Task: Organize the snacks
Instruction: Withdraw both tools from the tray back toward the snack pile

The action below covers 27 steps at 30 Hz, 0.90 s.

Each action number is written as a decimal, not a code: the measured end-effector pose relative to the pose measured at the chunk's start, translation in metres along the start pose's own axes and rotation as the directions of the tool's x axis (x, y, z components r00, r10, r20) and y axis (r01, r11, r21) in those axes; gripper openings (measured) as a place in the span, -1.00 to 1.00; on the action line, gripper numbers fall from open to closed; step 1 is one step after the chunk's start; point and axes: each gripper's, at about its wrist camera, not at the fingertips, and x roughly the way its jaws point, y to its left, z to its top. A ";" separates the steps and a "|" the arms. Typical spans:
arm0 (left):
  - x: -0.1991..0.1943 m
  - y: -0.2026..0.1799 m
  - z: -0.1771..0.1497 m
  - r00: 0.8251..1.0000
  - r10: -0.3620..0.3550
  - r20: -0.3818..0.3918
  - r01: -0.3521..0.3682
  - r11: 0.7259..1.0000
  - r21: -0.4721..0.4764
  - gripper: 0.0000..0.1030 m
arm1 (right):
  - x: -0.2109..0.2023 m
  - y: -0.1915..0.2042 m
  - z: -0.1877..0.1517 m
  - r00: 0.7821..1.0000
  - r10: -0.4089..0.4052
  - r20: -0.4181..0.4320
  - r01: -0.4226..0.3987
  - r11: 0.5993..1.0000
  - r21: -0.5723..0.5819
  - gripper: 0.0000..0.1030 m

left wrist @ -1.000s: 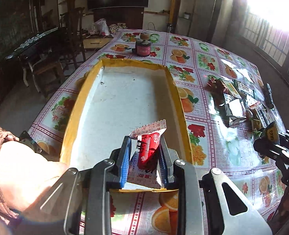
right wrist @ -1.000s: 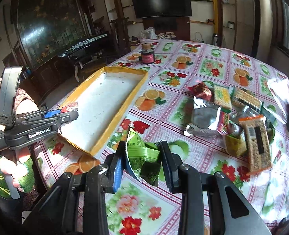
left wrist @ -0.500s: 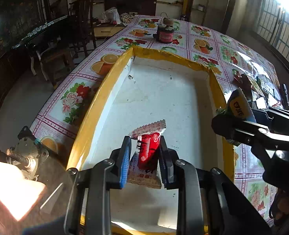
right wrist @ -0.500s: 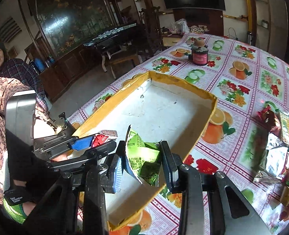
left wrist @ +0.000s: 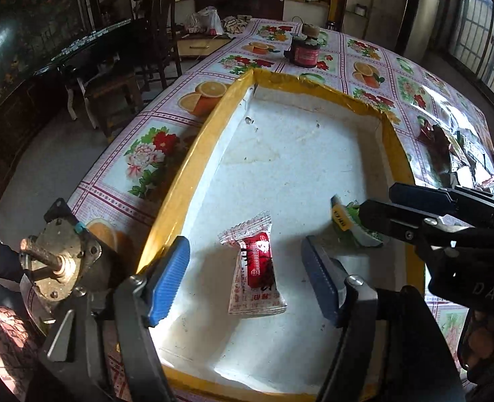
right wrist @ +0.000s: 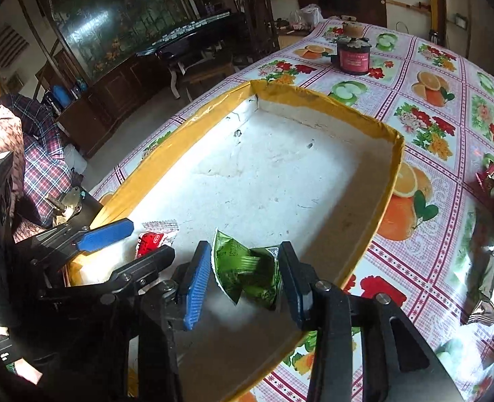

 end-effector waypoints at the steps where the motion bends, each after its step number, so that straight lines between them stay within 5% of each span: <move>1: -0.004 -0.001 0.000 1.000 -0.003 0.009 0.003 1.000 -0.003 0.37 | -0.006 -0.003 0.000 1.000 -0.003 0.014 0.003 1.000 0.008 -0.05; 8: -0.030 -0.021 0.005 0.994 -0.080 0.080 0.085 0.994 -0.061 0.54 | -0.069 -0.034 -0.020 0.984 -0.019 0.178 -0.009 0.988 0.156 0.40; 19: -0.062 -0.124 0.000 0.960 -0.260 0.103 0.258 0.966 0.033 0.67 | -0.180 -0.088 -0.073 0.904 -0.157 0.398 0.000 0.931 0.366 0.56; 21: -0.066 -0.144 -0.003 0.951 -0.292 0.097 0.290 0.956 0.037 0.67 | -0.197 -0.104 -0.086 0.888 -0.128 0.443 -0.078 0.905 0.419 0.57; 27: -0.079 -0.193 -0.013 0.932 -0.355 0.069 0.346 0.931 0.116 0.67 | -0.251 -0.140 -0.128 0.789 -0.137 0.599 -0.291 0.775 0.561 0.80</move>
